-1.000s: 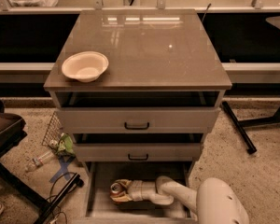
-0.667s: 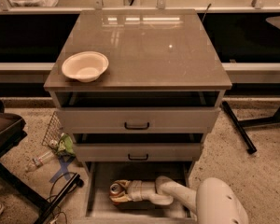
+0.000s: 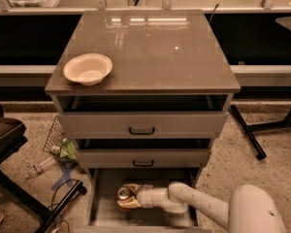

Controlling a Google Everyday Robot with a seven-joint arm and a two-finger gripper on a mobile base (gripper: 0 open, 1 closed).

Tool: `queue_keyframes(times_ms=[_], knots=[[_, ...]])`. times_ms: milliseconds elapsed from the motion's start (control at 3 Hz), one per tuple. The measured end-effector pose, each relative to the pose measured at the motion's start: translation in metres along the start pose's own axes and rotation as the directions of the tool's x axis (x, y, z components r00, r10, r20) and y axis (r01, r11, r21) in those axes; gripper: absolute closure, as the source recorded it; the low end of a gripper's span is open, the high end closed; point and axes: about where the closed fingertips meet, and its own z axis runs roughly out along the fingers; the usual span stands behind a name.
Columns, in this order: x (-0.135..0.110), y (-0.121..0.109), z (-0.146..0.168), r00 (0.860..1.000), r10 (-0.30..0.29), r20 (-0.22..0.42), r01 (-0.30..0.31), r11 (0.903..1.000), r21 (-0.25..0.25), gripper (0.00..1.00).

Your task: Pick coke can from bottom drawer and place on counter

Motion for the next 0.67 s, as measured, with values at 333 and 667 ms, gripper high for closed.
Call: queue_keyframes(times_ms=[333,667], knots=[[-0.046,-0.005,-0.046,0.998,0.049,-0.04,-0.046,0.9953,0.085,1.0],[-0.096,-0.005,-0.099,0.991,0.121,-0.05,-0.113,0.9843,0.136,1.0]])
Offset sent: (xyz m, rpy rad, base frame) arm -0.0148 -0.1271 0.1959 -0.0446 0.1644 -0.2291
